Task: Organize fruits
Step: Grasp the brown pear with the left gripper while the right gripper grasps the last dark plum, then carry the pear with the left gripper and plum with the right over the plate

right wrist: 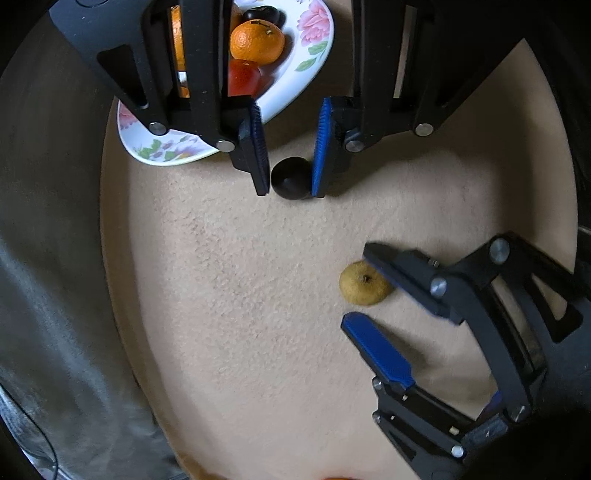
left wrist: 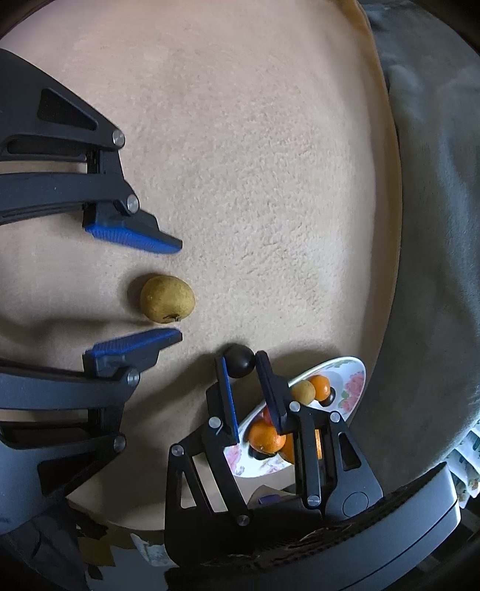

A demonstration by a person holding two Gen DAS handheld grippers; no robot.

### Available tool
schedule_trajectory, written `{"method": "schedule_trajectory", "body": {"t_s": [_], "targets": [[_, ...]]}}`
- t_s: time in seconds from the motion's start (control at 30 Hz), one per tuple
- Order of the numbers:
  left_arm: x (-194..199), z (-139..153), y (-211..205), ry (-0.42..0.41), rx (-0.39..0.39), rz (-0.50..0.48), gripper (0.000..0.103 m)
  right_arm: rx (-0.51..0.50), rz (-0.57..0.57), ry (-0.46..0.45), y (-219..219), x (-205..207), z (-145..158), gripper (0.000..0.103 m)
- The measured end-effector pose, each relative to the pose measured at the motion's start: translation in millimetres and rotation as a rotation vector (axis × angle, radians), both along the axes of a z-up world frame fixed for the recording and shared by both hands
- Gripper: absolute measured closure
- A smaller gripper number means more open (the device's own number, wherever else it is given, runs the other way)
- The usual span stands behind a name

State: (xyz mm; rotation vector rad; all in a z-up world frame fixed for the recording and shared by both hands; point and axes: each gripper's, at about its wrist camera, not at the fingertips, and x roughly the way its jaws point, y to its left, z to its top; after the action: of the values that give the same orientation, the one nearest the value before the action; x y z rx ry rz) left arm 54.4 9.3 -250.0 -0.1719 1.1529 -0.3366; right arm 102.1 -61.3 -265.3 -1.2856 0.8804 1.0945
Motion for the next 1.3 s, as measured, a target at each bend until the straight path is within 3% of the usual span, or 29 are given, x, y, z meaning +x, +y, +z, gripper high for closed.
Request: {"method": "schedule_trajectory", "body": {"t_s": [0.23, 0.47, 0.83, 1.3], "targets": [[3, -1, -2, -0.002, -0.011, -0.005, 0.079, 0.004, -0.011, 0.008, -1, -3, -1, 0.08], [4, -1, 6, 0.019, -0.057, 0.036, 0.079, 0.085, -0.099, 0.056, -4, 11, 14, 0.081], [5, 11, 21, 0.017, -0.044, 0.088, 0.079, 0.231, -0.231, 0.107, -15, 19, 41, 0.081], [16, 46, 1, -0.044, -0.01, 0.039, 0.079, 0.424, -0.52, 0.129, -77, 22, 77, 0.081]]}}
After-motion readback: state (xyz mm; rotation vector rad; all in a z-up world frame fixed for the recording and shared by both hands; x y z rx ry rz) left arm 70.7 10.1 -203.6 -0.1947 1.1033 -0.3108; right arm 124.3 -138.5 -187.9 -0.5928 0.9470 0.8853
